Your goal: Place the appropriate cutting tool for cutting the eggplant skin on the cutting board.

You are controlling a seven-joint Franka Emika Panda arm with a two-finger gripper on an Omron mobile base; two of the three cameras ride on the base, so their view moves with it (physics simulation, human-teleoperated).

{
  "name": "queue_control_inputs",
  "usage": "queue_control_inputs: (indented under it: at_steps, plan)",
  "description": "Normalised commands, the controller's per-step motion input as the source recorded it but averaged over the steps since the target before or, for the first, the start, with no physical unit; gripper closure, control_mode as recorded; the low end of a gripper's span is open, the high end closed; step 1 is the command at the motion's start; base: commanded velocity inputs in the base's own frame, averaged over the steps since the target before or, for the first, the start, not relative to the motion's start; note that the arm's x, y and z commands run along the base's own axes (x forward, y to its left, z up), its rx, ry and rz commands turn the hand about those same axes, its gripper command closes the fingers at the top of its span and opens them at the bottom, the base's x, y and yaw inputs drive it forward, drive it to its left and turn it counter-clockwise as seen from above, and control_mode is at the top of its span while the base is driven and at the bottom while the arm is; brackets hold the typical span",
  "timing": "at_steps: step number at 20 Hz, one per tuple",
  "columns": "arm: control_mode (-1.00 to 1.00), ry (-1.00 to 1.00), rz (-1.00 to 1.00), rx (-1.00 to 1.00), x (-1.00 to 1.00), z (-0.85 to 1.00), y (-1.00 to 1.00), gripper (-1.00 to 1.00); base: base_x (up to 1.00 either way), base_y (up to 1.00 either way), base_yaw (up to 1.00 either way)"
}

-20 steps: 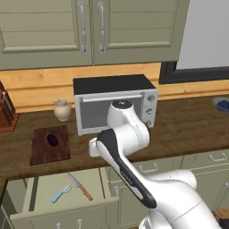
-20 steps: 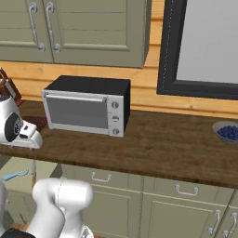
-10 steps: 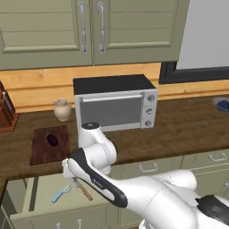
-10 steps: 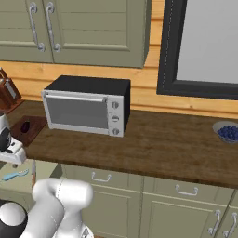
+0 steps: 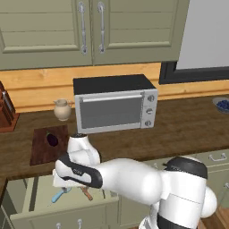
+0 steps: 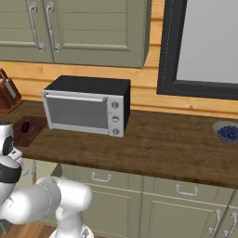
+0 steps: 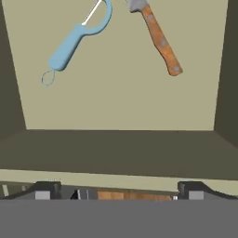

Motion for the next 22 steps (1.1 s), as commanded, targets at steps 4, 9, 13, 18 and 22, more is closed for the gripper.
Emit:
queue_control_inputs:
  at_steps: [4, 9, 13, 18, 22]
  plan:
    - [-1.0, 0.01, 0.0, -0.04, 0.18, -0.24, 0.16, -1.0, 0.0, 0.0, 0.0]
    - [-1.0, -0.01, 0.0, -0.08, 0.05, -0.33, 0.29, -1.0, 0.0, 0.0, 0.0]
    - [-1.0, -0.05, 0.0, -0.06, 0.11, -0.36, 0.23, -1.0, 0.0, 0.0, 0.0]
    - [-1.0, -0.02, 0.0, -0.02, 0.22, -0.27, 0.09, -1.0, 0.0, 0.0, 0.0]
    - [-1.0, 0.0, 0.0, 0.0, 0.15, -0.22, 0.04, -1.0, 0.0, 0.0, 0.0]
